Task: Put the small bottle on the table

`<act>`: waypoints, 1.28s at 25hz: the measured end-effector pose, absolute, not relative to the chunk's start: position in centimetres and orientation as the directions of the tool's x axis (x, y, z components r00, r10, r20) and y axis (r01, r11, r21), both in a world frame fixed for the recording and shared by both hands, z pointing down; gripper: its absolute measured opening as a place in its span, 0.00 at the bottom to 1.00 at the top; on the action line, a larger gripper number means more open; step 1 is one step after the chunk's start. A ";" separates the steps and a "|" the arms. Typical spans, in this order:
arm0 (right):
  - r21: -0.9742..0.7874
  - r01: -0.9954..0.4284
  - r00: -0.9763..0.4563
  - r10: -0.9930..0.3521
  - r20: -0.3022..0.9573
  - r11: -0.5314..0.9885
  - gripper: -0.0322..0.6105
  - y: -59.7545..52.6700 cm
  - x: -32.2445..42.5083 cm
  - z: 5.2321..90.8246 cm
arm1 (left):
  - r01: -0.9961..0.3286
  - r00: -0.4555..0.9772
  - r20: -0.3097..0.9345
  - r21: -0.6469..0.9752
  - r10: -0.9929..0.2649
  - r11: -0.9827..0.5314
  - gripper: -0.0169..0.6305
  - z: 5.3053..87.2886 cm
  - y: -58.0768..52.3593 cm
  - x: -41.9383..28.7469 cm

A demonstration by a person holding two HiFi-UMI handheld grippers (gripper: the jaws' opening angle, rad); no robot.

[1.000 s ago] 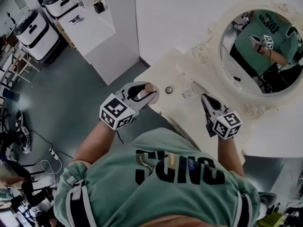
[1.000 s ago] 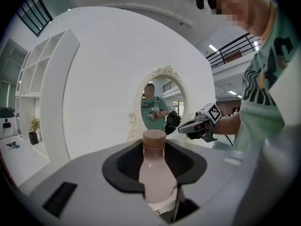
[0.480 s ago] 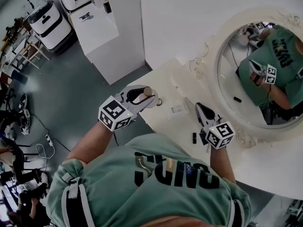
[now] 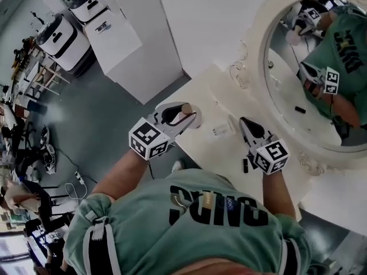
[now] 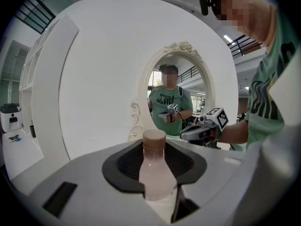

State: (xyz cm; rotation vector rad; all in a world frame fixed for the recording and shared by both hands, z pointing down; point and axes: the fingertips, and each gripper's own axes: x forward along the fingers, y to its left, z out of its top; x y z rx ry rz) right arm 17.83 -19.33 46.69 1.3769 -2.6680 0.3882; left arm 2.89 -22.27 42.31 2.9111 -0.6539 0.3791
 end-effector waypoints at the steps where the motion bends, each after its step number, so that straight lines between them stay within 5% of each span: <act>1: -0.168 -0.824 -0.567 -0.793 0.222 0.542 0.04 -19.6 17.8 46.7 | -0.428 0.879 0.270 0.080 -0.394 -0.900 0.25 42.5 -22.6 2.8; 32: -0.138 -0.896 -0.443 -0.865 0.235 0.421 0.04 -31.0 19.1 53.1 | -0.346 0.917 0.238 0.072 -0.321 -0.935 0.25 51.4 -36.8 10.9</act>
